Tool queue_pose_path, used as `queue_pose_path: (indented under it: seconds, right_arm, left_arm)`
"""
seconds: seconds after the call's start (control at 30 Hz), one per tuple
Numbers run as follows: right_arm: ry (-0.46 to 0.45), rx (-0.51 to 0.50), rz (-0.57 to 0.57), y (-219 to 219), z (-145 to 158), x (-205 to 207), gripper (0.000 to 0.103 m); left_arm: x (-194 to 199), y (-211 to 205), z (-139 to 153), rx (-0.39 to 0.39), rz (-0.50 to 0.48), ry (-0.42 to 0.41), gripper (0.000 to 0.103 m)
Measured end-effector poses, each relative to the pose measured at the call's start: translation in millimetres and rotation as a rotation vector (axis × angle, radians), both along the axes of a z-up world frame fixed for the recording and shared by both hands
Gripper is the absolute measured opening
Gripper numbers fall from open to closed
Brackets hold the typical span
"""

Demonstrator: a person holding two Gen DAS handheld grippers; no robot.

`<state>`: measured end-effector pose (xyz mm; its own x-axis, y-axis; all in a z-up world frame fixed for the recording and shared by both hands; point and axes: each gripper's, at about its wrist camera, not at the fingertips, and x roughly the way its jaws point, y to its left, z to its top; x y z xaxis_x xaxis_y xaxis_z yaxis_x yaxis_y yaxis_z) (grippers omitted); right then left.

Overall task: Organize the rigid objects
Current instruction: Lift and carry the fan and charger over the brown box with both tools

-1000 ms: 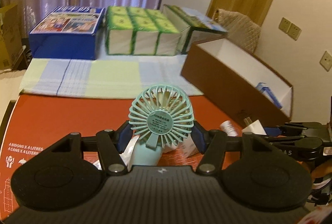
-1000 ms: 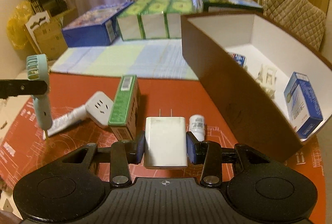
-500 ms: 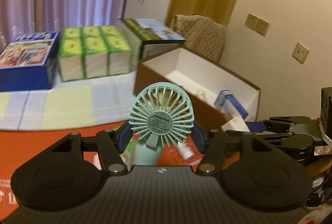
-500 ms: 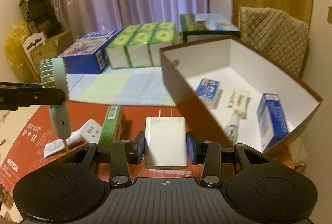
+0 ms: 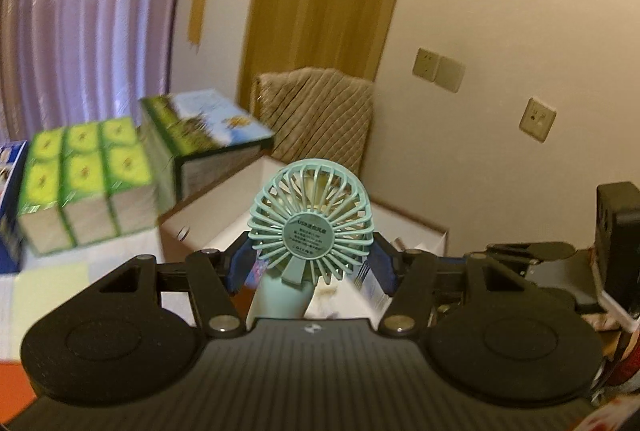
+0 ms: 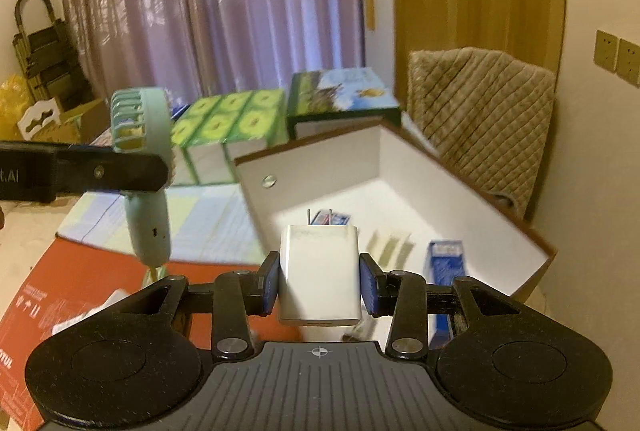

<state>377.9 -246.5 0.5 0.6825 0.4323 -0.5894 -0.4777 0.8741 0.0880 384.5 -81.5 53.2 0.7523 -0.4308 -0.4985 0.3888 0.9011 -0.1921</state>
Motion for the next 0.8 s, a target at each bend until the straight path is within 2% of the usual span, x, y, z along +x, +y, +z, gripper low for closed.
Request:
queue_pose_path:
  seconds: [0.2,0.5,0.63,0.8]
  right_arm:
    - [-0.026,0.002,-0.017,-17,11,32,0.038]
    - [-0.019,0.007,-0.047,-38,9,68,0.038]
    - [-0.001,0.009,-0.062,-42,4,78,0.038]
    - [0.04,0.014,-0.074,-43,-9,86,0.038]
  left_arm:
    - [32,-36,13,-0.014,-0.031,-0.027,0.056]
    - [75,-71,17,-0.037,-0.035,-0.038,0.056]
    - [89,-75,5,-0.024,-0.036,-0.012,0.056]
    - [102,-72,-29,-0.011,-0.007,0.096,0.056]
